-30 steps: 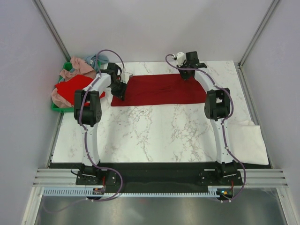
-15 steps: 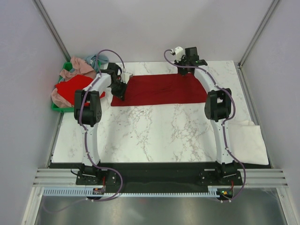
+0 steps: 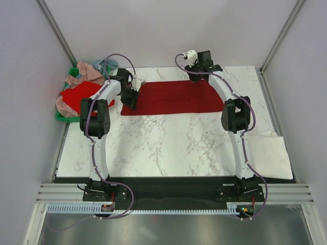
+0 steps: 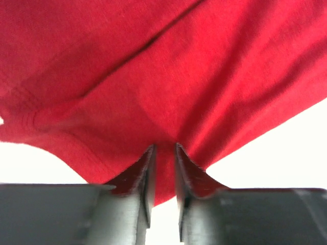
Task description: Fold and stack the t-shirts
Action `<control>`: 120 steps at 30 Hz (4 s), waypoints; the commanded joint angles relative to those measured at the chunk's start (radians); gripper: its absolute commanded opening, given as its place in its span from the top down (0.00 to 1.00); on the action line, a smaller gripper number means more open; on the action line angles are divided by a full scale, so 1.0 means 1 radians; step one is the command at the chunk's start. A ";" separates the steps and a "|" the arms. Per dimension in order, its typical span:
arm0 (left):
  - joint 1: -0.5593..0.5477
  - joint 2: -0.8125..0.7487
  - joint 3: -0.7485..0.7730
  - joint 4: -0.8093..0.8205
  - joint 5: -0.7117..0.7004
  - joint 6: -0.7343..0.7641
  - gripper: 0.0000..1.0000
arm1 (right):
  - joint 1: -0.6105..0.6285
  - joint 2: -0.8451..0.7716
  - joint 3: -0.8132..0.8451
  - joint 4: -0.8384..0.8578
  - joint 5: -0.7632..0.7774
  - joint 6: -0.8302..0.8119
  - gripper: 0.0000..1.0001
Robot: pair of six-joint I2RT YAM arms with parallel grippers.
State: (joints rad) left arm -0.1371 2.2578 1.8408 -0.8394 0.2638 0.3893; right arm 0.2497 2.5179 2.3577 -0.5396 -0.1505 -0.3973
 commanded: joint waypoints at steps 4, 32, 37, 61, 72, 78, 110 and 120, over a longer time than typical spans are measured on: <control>-0.001 -0.220 -0.113 0.011 0.017 0.158 0.64 | -0.030 -0.279 -0.162 0.105 0.068 0.019 0.48; -0.032 -0.018 -0.110 -0.052 -0.107 0.229 0.66 | -0.147 -0.324 -0.629 0.037 0.172 -0.006 0.60; -0.045 -0.128 -0.307 -0.053 -0.075 0.178 0.66 | -0.145 -0.277 -0.607 0.010 0.195 -0.025 0.62; -0.280 -0.448 -0.425 -0.164 -0.046 0.111 0.65 | -0.076 -0.293 -0.314 0.042 0.262 0.035 0.55; -0.280 -0.356 -0.462 -0.087 -0.026 0.181 0.80 | -0.078 -0.381 -0.488 0.000 0.190 0.094 0.58; -0.283 -0.293 -0.509 -0.044 -0.032 0.165 0.83 | -0.086 -0.314 -0.499 -0.005 0.184 0.086 0.60; -0.874 -0.098 -0.137 -0.165 0.161 -0.032 0.78 | 0.008 0.012 -0.054 0.038 0.094 0.209 0.55; -0.804 -0.481 -0.208 -0.274 0.002 0.072 0.73 | 0.011 -0.309 -0.343 0.081 0.049 0.279 0.53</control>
State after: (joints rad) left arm -0.9989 1.9301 1.6638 -1.0725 0.3412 0.4080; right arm 0.2638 2.3650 2.0808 -0.5034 -0.0570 -0.1680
